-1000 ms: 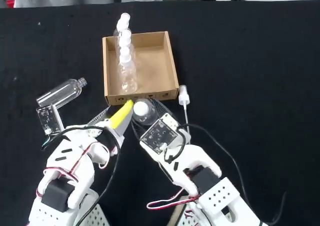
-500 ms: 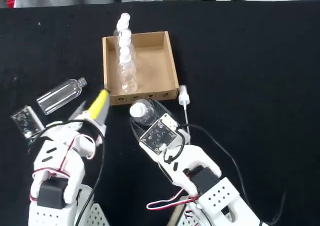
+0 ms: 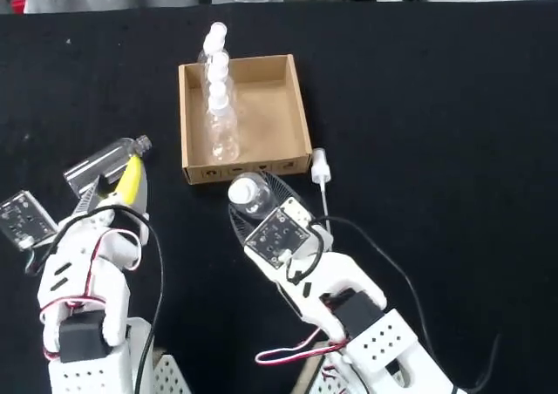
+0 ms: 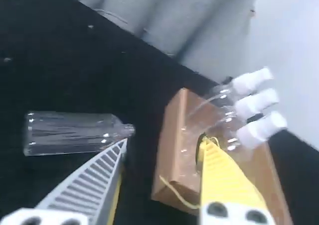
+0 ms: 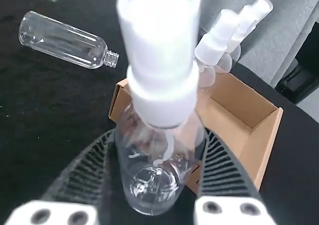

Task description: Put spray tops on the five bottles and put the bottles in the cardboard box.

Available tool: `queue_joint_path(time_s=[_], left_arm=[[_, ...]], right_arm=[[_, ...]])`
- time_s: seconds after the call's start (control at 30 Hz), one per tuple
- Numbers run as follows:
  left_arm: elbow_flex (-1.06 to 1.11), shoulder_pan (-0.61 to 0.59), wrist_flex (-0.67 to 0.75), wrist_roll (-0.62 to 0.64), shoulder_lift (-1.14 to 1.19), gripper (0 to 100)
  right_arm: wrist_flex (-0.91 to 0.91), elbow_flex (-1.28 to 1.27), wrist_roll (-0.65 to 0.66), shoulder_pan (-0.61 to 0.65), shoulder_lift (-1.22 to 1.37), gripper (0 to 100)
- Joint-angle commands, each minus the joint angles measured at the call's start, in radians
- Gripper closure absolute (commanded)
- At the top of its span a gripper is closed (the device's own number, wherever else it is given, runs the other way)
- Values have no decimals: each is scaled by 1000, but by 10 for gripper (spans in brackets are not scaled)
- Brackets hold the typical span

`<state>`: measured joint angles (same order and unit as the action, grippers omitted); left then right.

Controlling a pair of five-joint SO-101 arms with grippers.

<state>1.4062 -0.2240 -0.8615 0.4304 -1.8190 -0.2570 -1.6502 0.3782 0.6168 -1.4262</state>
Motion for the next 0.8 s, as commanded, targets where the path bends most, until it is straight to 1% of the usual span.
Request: queue_joint_path(time_s=[0.0,0.17,0.23,0.33,0.47,0.53,0.67,0.77], left_arm=[[21,-30,-3,-52,-5,791],[119,-51,-3,-129,-5,791],[150,-51,-3,-160,-5,791],[165,-51,-3,-216,-5,791],[183,-45,-3,-264,-5,793],[199,-44,5,-287,-5,823],[197,-41,6,-367,-5,923],[196,-41,6,-373,-5,948]], right_arm=[[26,4,-9,-31,-27,878],[26,4,-9,-32,-27,878],[26,4,-9,-52,-27,878],[26,5,-9,-84,-27,878],[26,5,-9,-89,-27,878],[26,5,-9,-89,-27,878],[26,5,-9,-89,-27,878],[26,5,-9,-91,-27,878]])
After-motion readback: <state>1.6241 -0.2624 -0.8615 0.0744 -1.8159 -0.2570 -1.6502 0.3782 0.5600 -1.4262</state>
